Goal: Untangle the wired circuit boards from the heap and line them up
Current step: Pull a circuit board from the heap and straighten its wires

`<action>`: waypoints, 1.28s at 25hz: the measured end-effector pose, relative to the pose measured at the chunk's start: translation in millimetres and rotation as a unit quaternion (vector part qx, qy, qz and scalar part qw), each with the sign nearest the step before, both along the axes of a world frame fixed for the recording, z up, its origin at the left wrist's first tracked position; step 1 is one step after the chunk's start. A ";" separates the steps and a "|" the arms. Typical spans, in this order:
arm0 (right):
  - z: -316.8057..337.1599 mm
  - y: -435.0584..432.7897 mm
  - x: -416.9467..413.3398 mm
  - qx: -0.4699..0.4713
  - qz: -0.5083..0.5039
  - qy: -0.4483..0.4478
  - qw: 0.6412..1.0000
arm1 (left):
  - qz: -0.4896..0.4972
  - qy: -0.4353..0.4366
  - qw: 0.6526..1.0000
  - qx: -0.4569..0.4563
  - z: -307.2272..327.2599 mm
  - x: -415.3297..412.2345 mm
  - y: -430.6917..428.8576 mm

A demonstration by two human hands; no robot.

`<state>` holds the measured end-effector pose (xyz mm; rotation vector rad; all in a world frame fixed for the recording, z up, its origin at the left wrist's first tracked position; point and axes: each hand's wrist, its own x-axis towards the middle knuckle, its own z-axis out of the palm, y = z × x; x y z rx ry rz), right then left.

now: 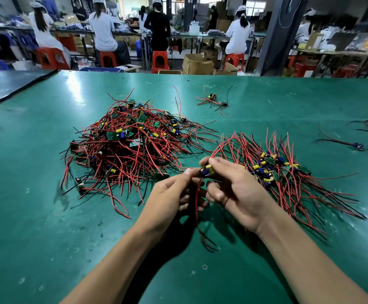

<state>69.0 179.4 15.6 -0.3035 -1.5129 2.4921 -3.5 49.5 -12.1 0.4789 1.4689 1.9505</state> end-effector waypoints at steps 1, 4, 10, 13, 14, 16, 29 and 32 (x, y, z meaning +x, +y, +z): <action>-1.9 -1.0 -0.4 0.049 -0.010 -0.006 0.999 | -0.006 -0.031 0.999 0.018 1.9 -0.4 -0.4; -8.3 2.0 -0.3 0.180 -0.052 -0.030 0.982 | -0.022 -0.081 0.995 0.046 3.8 0.8 -1.1; -16.4 10.5 -0.1 0.224 -0.033 -0.070 0.971 | -0.043 -0.047 0.998 0.007 4.4 6.7 -6.1; -18.9 11.2 0.5 0.232 -0.014 -0.065 0.970 | -0.054 -0.014 0.998 -0.018 3.9 7.5 -6.3; -18.9 10.6 0.6 0.230 -0.009 -0.056 0.972 | -0.054 -0.004 0.998 -0.019 3.6 8.1 -5.8; -18.2 9.6 0.6 0.221 -0.008 -0.042 0.974 | -0.050 0.011 0.999 -0.015 3.0 9.9 -5.0; -19.0 5.0 -0.7 0.322 -0.071 -0.047 0.943 | 0.033 0.068 0.996 -0.041 1.6 9.7 -0.7; -20.9 1.9 -2.7 0.307 -0.110 -0.042 0.944 | 0.032 0.035 0.998 -0.044 3.9 7.2 0.0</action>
